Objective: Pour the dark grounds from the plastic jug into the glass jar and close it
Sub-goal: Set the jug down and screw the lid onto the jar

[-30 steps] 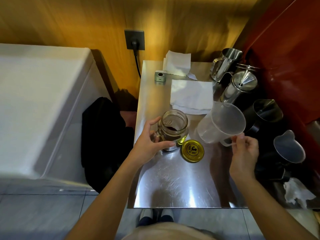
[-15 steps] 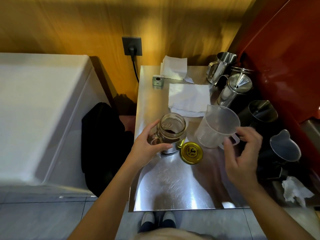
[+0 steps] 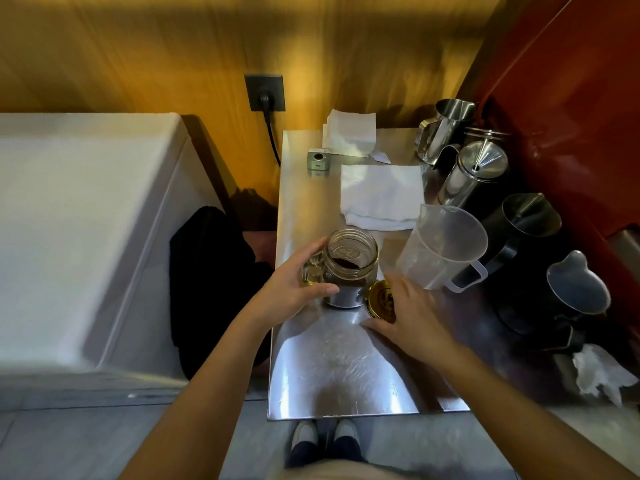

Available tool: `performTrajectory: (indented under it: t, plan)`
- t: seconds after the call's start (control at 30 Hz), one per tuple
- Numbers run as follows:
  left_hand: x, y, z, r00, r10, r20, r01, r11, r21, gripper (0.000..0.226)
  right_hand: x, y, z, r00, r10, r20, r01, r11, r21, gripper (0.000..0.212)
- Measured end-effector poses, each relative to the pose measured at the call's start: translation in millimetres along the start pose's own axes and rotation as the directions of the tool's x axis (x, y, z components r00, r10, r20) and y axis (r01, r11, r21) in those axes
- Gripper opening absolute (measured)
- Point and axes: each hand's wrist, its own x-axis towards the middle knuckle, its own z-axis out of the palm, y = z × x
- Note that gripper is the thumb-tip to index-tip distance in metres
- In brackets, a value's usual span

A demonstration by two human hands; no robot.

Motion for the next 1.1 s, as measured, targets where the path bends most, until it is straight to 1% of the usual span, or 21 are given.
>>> performTrajectory:
  t: [0.1,0.17,0.23,0.33,0.4,0.5,0.6,0.7,0.77,0.83,0.93,1.0,1.1]
  plan:
    - [0,2,-1,1.000,0.001,-0.016,-0.001,1.000,-0.011,0.073,1,-1,0,0.999,0.033,-0.022,-0.033,0.999,-0.018,0.068]
    - [1,0,0,1.000,0.019,-0.020,-0.019,1.000,0.015,0.078,1,-2,-7,0.998,0.055,-0.015,-0.055,0.998,0.008,0.066]
    - [0,-3,2,1.000,0.015,-0.020,-0.015,0.999,0.030,0.084,-2,-5,-21,0.998,0.062,-0.022,-0.059,0.993,0.100,0.064]
    - [2,-4,5,0.999,0.005,-0.041,-0.003,0.999,0.048,0.089,-9,-12,-54,0.996,0.042,-0.082,-0.022,0.975,0.221,0.057]
    - [4,-4,6,0.999,0.005,-0.051,-0.002,0.999,0.053,0.087,-12,-18,-79,0.990,0.026,-0.137,0.008,0.969,0.246,0.054]
    - [6,-2,8,0.998,-0.002,-0.065,0.005,0.999,0.048,0.083,-11,-29,-110,0.985,0.010,-0.173,0.051,0.937,0.346,0.053]
    - [6,-1,9,0.998,-0.015,-0.057,0.018,0.999,0.046,0.084,1,-43,-126,0.983,-0.039,-0.180,0.100,0.935,0.341,0.056]
    - [5,3,8,0.999,-0.015,-0.039,0.015,1.000,0.007,0.082,21,-56,-131,0.986,-0.134,-0.102,0.156,0.955,0.250,0.065]
    - [6,4,7,1.000,-0.012,-0.024,0.012,1.000,0.003,0.080,33,-62,-131,0.974,-0.227,-0.012,0.225,0.956,0.186,0.065]
    - [7,4,5,1.000,-0.020,-0.006,0.020,1.000,0.014,0.078,40,-64,-131,0.947,-0.306,0.098,0.287,0.943,0.170,0.063]
    - [9,0,4,1.000,-0.028,0.010,0.028,0.998,0.055,0.077,49,-64,-131,0.906,-0.345,0.244,0.321,0.938,0.132,0.066]
    - [10,-2,3,0.999,-0.034,0.013,0.033,0.997,0.076,0.078,55,-65,-131,0.886,-0.362,0.289,0.347,0.932,0.104,0.068]
    - [11,-1,3,0.999,-0.025,0.035,0.023,0.999,0.047,0.073,63,-67,-135,0.858,-0.396,0.326,0.375,0.918,0.129,0.070]
